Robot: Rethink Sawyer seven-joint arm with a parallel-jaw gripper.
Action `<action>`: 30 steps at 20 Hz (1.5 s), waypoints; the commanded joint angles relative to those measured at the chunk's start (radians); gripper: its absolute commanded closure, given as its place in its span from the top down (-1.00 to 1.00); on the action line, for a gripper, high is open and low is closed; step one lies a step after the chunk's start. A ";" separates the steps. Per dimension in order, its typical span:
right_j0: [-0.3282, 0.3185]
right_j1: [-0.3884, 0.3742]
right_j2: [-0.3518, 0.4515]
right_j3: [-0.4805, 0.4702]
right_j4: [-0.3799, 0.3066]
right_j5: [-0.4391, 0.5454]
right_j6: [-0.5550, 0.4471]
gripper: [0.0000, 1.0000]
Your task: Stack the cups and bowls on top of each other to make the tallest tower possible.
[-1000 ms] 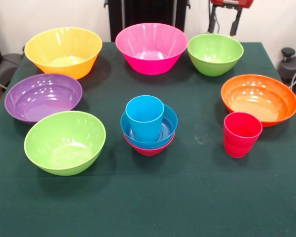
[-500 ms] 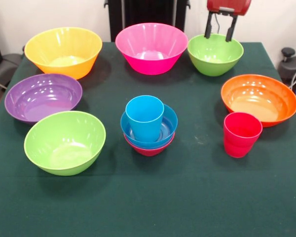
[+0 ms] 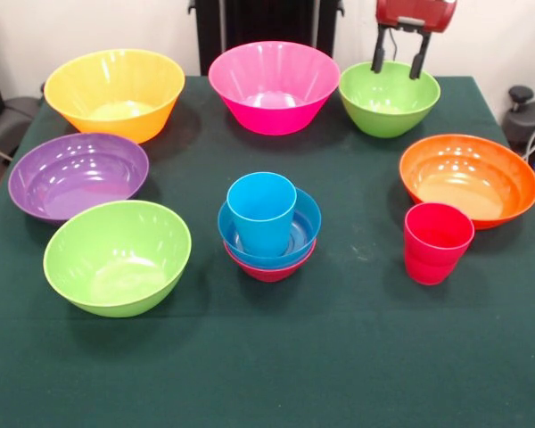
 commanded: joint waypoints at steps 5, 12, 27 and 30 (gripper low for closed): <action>0.027 0.011 0.053 -0.082 0.098 0.064 0.162 1.00; 0.009 0.007 0.063 -0.100 0.101 0.088 0.138 1.00; 0.045 0.045 0.032 -0.160 0.159 0.112 0.143 1.00; 0.058 0.054 0.026 -0.166 0.179 0.114 0.147 1.00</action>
